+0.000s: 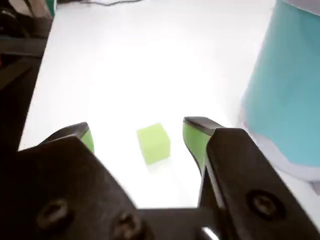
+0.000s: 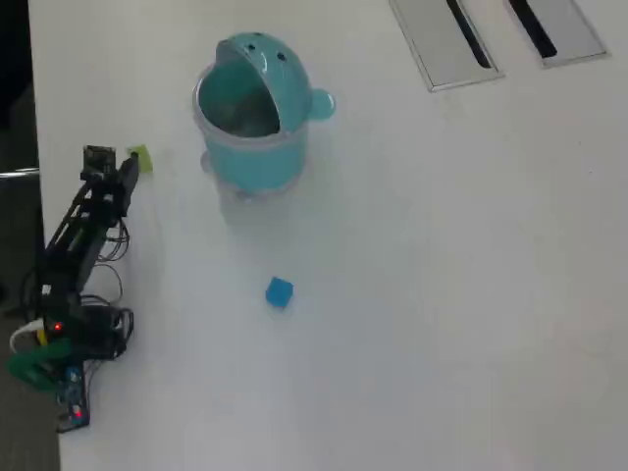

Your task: Grasp RGB lego blocks and put them in the bin one by one.

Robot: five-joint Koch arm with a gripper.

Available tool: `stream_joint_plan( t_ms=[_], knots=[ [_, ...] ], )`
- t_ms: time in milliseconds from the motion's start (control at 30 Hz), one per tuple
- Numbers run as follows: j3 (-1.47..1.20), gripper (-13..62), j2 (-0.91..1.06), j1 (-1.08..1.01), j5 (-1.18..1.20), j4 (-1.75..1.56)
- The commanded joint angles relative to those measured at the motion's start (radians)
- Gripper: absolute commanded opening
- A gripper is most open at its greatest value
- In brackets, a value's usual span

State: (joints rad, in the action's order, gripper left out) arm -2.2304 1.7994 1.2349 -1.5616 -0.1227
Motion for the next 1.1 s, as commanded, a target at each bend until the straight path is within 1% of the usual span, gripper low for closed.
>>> stream_joint_plan(
  t_ms=[0, 100, 367, 733, 867, 1067],
  knots=[
    [0.091, 31.9, -0.017, 0.003, -0.018, -0.026],
    [0.115, 31.3, -0.066, 0.008, -0.086, -0.014],
    [0.250, 31.4, -0.225, 0.044, -0.160, -0.018],
    [0.419, 32.4, -0.413, 0.071, -0.181, -0.014],
    [0.515, 32.5, -0.511, 0.071, -0.179, 0.025],
    [0.574, 32.4, -0.589, 0.055, -0.176, 0.055]
  ],
)
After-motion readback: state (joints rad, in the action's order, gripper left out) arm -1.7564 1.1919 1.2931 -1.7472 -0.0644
